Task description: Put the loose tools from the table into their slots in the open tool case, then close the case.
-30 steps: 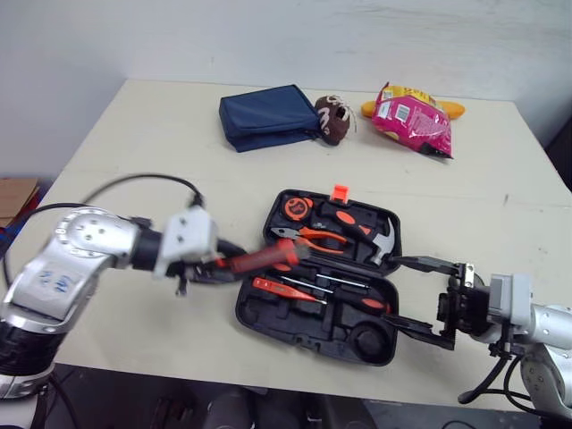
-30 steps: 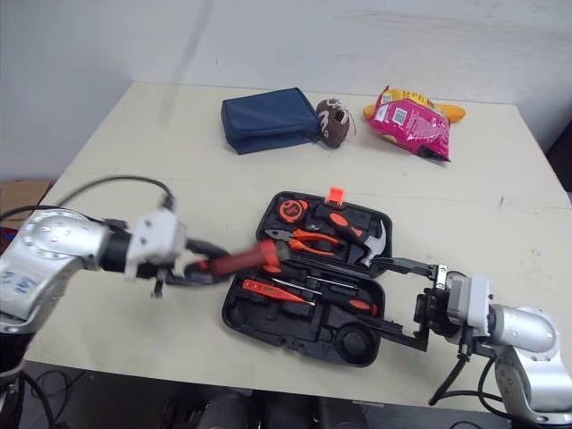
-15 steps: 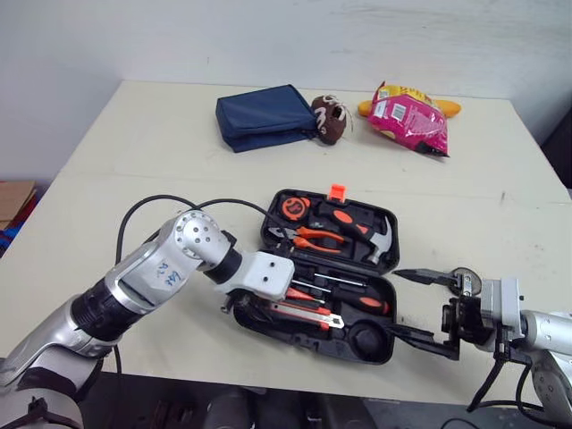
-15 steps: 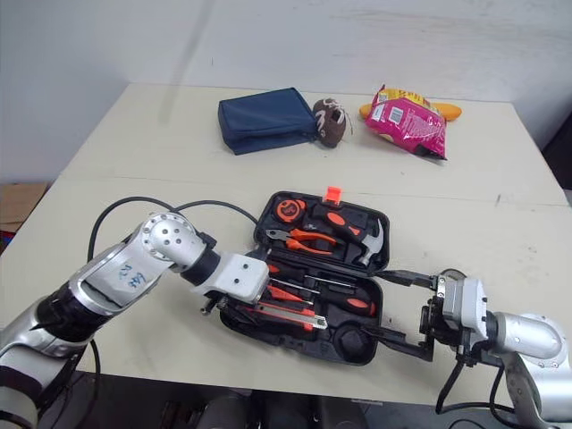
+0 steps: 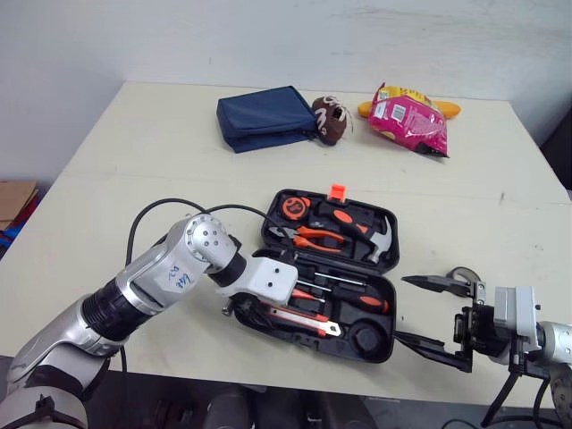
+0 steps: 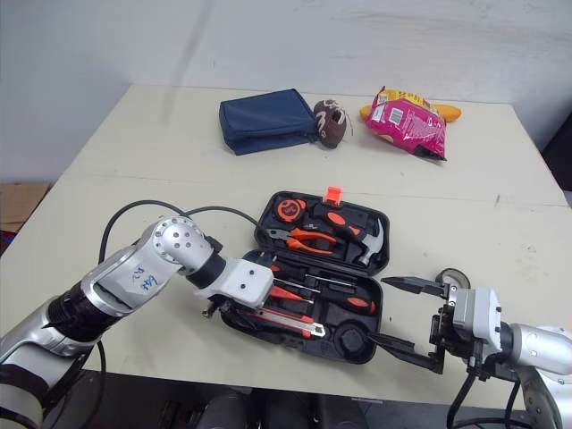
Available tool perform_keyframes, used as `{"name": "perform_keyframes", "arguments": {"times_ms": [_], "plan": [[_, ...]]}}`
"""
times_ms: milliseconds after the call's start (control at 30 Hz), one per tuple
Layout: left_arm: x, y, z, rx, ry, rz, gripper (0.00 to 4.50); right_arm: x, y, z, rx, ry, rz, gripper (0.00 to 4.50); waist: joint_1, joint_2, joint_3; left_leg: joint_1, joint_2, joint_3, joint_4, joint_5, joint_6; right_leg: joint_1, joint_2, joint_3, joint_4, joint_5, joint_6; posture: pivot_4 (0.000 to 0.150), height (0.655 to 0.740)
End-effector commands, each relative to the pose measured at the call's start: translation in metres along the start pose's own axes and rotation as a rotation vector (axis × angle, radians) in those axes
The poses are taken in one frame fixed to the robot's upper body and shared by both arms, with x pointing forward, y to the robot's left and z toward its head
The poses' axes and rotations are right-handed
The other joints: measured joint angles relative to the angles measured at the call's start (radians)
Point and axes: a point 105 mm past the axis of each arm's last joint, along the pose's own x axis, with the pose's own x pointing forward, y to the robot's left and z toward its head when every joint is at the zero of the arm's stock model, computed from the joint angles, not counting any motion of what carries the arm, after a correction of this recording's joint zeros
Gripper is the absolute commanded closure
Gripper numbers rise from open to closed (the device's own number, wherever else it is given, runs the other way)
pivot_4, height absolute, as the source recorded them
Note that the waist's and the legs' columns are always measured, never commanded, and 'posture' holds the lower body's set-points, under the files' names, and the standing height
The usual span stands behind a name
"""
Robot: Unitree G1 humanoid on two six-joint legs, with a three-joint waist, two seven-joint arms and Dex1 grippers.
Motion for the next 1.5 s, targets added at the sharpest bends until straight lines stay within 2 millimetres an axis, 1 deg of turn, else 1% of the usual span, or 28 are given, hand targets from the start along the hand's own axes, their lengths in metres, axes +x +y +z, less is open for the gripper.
{"name": "perform_keyframes", "arguments": {"times_ms": [33,300,400,500,533,567,600,633,700,767,833,933,967,1000,1067,1100,1167,1200,1267,1300,1333,1500], "plan": [[0.003,-0.002,0.006,0.033,0.007,0.003,3.01,-0.001,0.001,0.010,-0.039,-0.024,0.000,0.00,0.000,0.000,0.000,0.000,0.000,0.000,0.000,0.000,0.000,0.000,0.000,0.000,0.000,0.000,0.000,0.150,0.7400],[0.008,0.007,0.011,0.016,-0.009,0.063,3.01,-0.002,0.002,0.004,-0.031,-0.032,-0.007,0.00,0.001,0.000,0.000,-0.001,0.000,0.000,0.004,-0.001,0.002,0.000,0.000,0.000,0.002,0.000,0.000,0.150,0.7400],[0.009,0.006,0.011,0.016,-0.008,0.058,3.01,-0.002,0.003,0.003,-0.031,-0.036,-0.007,0.00,0.002,0.000,0.000,-0.001,0.000,0.000,0.005,-0.001,0.002,0.001,0.000,0.000,0.002,0.000,0.000,0.150,0.7400],[0.009,0.005,0.010,0.010,-0.004,0.049,3.01,-0.005,0.005,-0.003,-0.025,-0.035,-0.007,0.00,0.002,0.000,0.000,-0.001,0.000,0.000,0.005,-0.001,0.002,0.001,0.000,0.000,0.002,0.000,0.000,0.150,0.7400],[0.009,0.005,0.009,0.012,-0.001,0.050,2.51,-0.007,0.006,-0.007,-0.023,-0.034,-0.010,0.00,0.002,0.000,0.000,-0.001,0.000,0.000,0.005,-0.001,0.002,0.001,0.000,0.000,0.002,0.000,0.000,0.150,0.7400],[0.009,0.007,0.010,0.017,-0.005,0.067,2.51,-0.009,0.007,-0.010,-0.021,-0.032,-0.012,0.00,0.002,0.000,0.000,-0.001,0.000,0.000,0.005,-0.001,0.002,0.001,0.000,0.000,0.002,0.000,0.000,0.150,0.7400],[0.009,0.009,0.011,0.019,-0.008,0.080,1.89,-0.011,0.008,-0.012,-0.020,-0.030,-0.013,0.00,0.002,0.000,0.000,-0.001,0.000,0.000,0.005,-0.001,0.002,0.001,0.000,0.000,0.002,0.000,0.000,0.150,0.7400],[0.007,0.009,0.016,0.040,-0.038,0.078,1.43,-0.013,0.008,-0.016,-0.019,-0.030,-0.015,0.00,0.002,0.000,0.000,0.000,0.000,0.000,0.005,-0.002,0.002,0.001,-0.001,0.000,0.002,0.000,0.000,0.150,0.7400],[0.004,0.010,0.027,0.055,-0.111,0.087,0.72,-0.015,0.009,-0.019,-0.020,-0.032,-0.017,0.00,0.002,0.000,0.000,-0.001,0.000,0.000,0.005,-0.002,0.002,0.001,0.000,0.000,0.002,0.000,0.000,0.150,0.7400],[0.001,0.011,0.033,0.060,-0.161,0.094,0.72,-0.015,0.009,-0.021,-0.022,-0.034,-0.016,0.00,0.000,0.000,0.000,-0.001,0.000,0.000,0.005,-0.002,0.002,0.001,-0.001,0.000,0.002,0.000,0.000,0.150,0.7400],[-0.003,0.006,0.039,0.079,-0.219,0.064,0.72,-0.017,0.010,-0.023,-0.023,-0.033,-0.016,0.00,-0.003,0.000,0.000,0.000,0.000,0.000,0.005,-0.002,0.002,0.001,0.000,0.000,0.002,0.000,0.000,0.150,0.7400],[-0.015,0.007,0.039,0.108,-0.286,0.099,0.72,-0.019,0.011,-0.027,-0.021,-0.031,-0.020,0.00,-0.003,0.000,0.000,0.000,0.001,0.000,0.005,-0.001,0.002,0.001,0.000,0.000,0.004,0.000,0.000,0.150,0.7400],[-0.018,0.009,0.036,0.104,-0.301,0.122,0.72,-0.019,0.011,-0.028,-0.021,-0.030,-0.021,0.00,-0.002,0.000,0.000,0.000,0.001,0.000,0.005,-0.001,0.002,0.001,0.000,0.000,0.004,0.000,0.000,0.150,0.7400],[-0.020,0.011,0.036,0.111,-0.355,0.149,0.72,-0.019,0.011,-0.029,-0.021,-0.030,-0.025,0.00,-0.001,0.000,0.000,0.000,0.001,0.000,0.005,-0.001,0.002,0.001,0.000,0.000,0.004,0.000,0.000,0.150,0.7400],[-0.023,0.014,0.034,0.099,-0.444,0.197,1.26,-0.021,0.012,-0.030,-0.019,-0.029,-0.031,0.00,0.000,0.001,0.000,0.000,0.000,0.000,0.005,-0.001,0.002,0.001,0.000,0.000,0.004,0.000,0.000,0.150,0.7400],[-0.024,0.011,0.034,0.115,-0.477,0.194,1.60,-0.022,0.012,-0.031,-0.018,-0.028,-0.033,0.00,0.000,0.001,0.000,0.000,0.000,0.000,0.005,-0.001,0.002,0.001,0.000,0.000,0.004,0.000,0.000,0.150,0.7400],[-0.023,0.009,0.033,0.110,-0.528,0.196,2.44,-0.022,0.012,-0.031,-0.019,-0.028,-0.035,0.00,0.000,0.001,0.000,0.000,0.001,0.000,0.006,-0.002,0.002,0.001,0.000,0.000,0.004,0.000,0.000,0.150,0.7400],[-0.021,0.008,0.032,0.096,-0.548,0.189,2.97,-0.022,0.012,-0.031,-0.019,-0.027,-0.036,0.00,0.000,0.001,0.000,0.000,0.001,0.000,0.006,-0.002,0.002,0.001,0.000,0.000,0.003,0.000,0.000,0.150,0.7400],[-0.014,0.007,0.026,0.083,-0.557,0.199,3.82,-0.022,0.011,-0.032,-0.020,-0.026,-0.041,0.00,0.001,0.001,0.000,0.000,0.000,0.000,0.006,-0.002,0.002,0.001,0.000,0.000,0.003,0.000,0.000,0.150,0.7400],[-0.011,0.007,0.023,0.087,-0.553,0.201,4.36,-0.022,0.011,-0.032,-0.020,-0.026,-0.043,0.00,0.000,0.001,0.000,0.000,0.000,0.000,0.006,-0.002,0.002,0.001,0.000,0.000,0.003,0.000,0.000,0.150,0.7400],[-0.006,0.006,0.019,0.089,-0.535,0.200,4.44,-0.022,0.011,-0.031,-0.020,-0.025,-0.044,0.00,-0.001,0.001,0.000,0.000,0.000,0.000,0.006,-0.002,0.002,0.001,0.000,0.000,0.004,0.000,0.000,0.150,0.7400],[0.009,0.000,0.010,0.071,-0.516,0.165,4.44,-0.021,0.009,-0.029,-0.026,-0.019,-0.053,0.00,0.000,0.001,0.000,0.000,0.000,0.000,0.005,-0.002,0.002,0.001,0.000,0.000,0.003,0.000,0.000,0.150,0.7400]]}}
